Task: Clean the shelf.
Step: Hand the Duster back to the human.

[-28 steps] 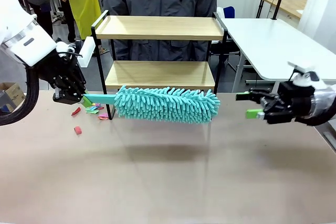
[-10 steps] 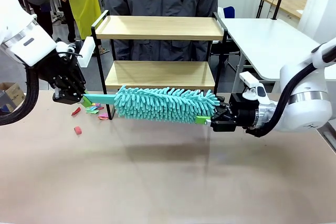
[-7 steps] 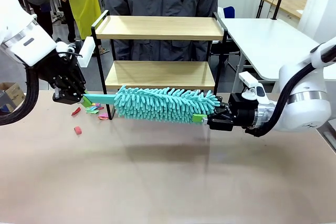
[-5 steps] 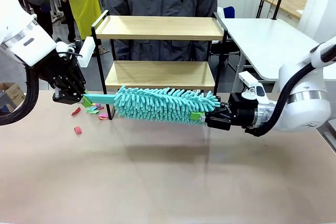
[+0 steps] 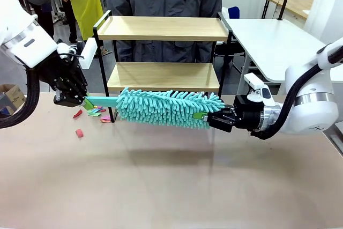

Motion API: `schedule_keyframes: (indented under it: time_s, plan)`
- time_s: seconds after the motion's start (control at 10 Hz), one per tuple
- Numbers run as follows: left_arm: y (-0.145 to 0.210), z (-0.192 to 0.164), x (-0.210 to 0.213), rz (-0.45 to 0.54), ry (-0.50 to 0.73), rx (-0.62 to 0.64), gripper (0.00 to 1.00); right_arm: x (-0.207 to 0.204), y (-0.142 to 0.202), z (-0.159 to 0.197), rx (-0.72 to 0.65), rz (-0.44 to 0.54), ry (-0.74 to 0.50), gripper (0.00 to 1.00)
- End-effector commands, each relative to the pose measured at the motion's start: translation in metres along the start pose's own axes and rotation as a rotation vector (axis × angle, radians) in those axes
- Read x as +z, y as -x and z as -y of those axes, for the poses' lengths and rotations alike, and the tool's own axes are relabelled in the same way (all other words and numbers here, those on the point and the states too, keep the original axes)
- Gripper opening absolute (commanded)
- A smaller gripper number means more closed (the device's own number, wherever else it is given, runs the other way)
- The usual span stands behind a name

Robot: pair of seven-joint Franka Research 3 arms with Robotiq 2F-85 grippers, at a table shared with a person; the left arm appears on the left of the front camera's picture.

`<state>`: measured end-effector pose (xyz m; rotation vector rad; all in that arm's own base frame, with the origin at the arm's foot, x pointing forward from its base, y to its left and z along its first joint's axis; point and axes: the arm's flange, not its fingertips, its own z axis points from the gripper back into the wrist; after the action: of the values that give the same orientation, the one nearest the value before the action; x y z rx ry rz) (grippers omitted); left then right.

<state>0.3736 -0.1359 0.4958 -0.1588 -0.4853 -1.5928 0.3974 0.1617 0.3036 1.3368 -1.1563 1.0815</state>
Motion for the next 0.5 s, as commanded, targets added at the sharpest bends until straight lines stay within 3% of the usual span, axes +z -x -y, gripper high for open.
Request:
schedule_keyframes:
  time_s: [0.0, 0.3, 0.4]
  plan:
    - [-0.0008, 0.0008, 0.0029, 0.022, -0.004, 0.001, 0.13, 0.0008, -0.0022, -0.0006, 0.022, 0.001, -0.042, 0.0]
    - [-0.0008, 0.0008, 0.0029, 0.022, -0.004, 0.001, 0.13, 0.005, -0.0064, 0.0014, -0.002, 0.031, -0.066, 0.0]
    - [-0.0002, 0.0009, -0.0004, -0.001, 0.007, -0.001, 0.7, 0.0004, -0.0006, -0.0013, 0.004, -0.005, -0.02, 0.0]
